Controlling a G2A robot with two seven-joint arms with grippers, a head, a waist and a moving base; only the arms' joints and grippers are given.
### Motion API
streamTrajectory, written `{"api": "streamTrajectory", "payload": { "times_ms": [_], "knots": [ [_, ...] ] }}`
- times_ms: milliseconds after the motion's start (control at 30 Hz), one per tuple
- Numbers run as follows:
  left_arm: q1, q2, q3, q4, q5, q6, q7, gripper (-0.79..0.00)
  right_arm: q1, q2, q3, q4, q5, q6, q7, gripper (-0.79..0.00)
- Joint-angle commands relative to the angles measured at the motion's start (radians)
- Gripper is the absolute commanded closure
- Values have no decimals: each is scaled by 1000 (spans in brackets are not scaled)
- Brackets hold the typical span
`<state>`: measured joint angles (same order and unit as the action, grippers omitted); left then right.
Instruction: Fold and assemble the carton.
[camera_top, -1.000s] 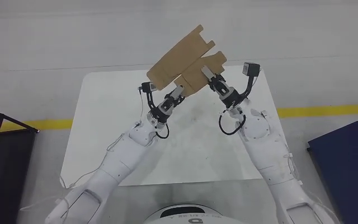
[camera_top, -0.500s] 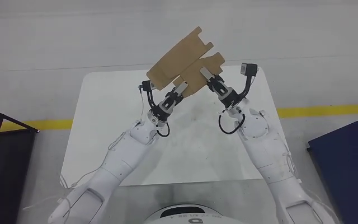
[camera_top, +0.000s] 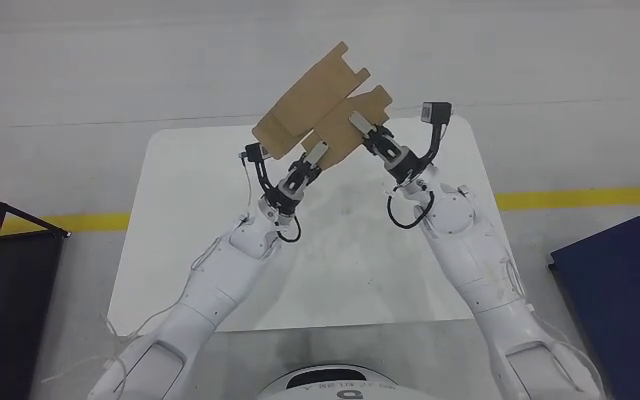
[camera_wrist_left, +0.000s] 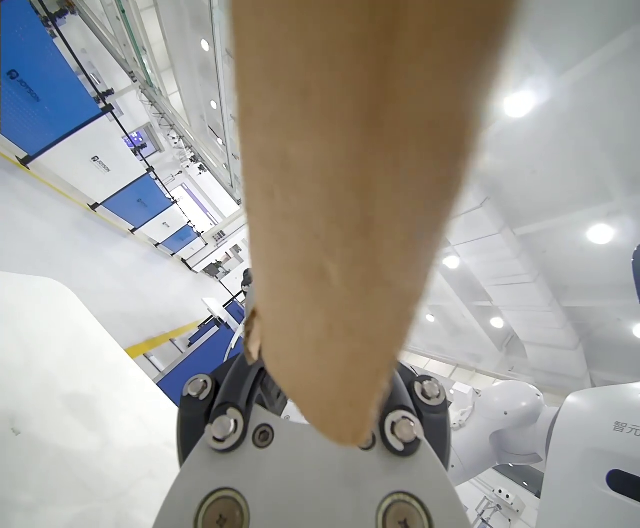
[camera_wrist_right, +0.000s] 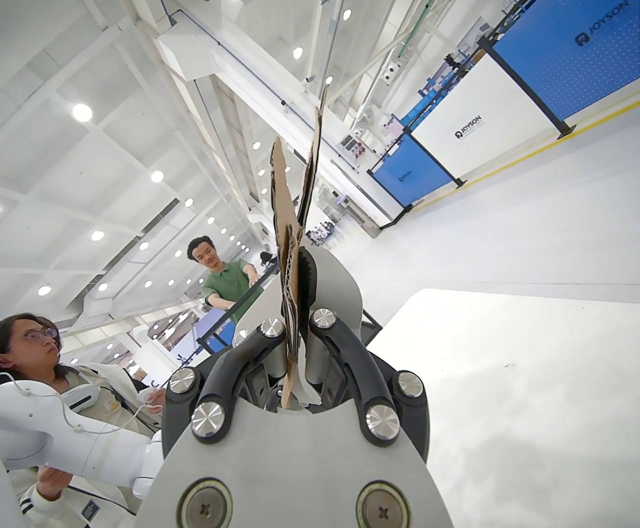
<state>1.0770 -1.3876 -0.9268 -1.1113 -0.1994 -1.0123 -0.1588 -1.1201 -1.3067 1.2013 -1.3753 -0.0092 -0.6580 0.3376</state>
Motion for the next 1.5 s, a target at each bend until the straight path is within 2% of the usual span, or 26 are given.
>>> {"api": "streamTrajectory", "payload": {
  "times_ms": [0, 33, 100, 133, 333, 467, 567, 633, 800, 933, 1200, 1333, 1467],
  "knots": [
    [4, -1, -9, -3, 1, 0, 0, 0, 10, -2, -5, 10, 4, 4, 1, -323],
    [5, -1, -12, -2, 2, 0, 0, 0, 14, -2, -7, 13, 4, 6, 3, -413],
    [4, -2, -19, 1, 3, 0, -1, 0, 19, -3, -8, 17, 6, 7, 2, -760],
    [2, -3, -22, 4, 6, 0, 0, 0, 20, -3, -7, 18, 7, 7, 2, -785],
    [-12, -10, -27, 16, 13, 0, -11, 0, 8, 0, 13, 22, 8, 9, -14, -785],
    [-37, -10, -46, 54, 103, 4, -13, 0, -6, 4, 37, 17, -31, 23, -46, -785],
    [-60, -7, -75, 80, 308, 27, 27, 0, -23, 12, 87, 7, -86, 44, -90, -785],
    [-69, -4, -93, 81, 505, 66, 81, 0, -42, 18, 125, -17, -110, 63, -127, -785],
    [-60, 4, -94, 53, 1063, 200, 295, 0, -83, 29, 170, -136, -207, 97, -135, -785],
    [-63, 3, -55, 67, 1274, 230, 406, 0, -65, 29, 128, -196, -265, 111, -73, -785],
    [-93, -3, -8, 119, 1435, 251, 517, 0, 27, 18, 60, -167, -289, 143, -48, -785],
    [-97, -1, -17, 135, 1452, 275, 567, 0, 54, 20, 34, -128, -269, 213, 84, -785],
    [-98, 2, -28, 144, 1461, 295, 592, 0, 50, 23, 34, -124, -252, 228, 121, -785]
  ]
}}
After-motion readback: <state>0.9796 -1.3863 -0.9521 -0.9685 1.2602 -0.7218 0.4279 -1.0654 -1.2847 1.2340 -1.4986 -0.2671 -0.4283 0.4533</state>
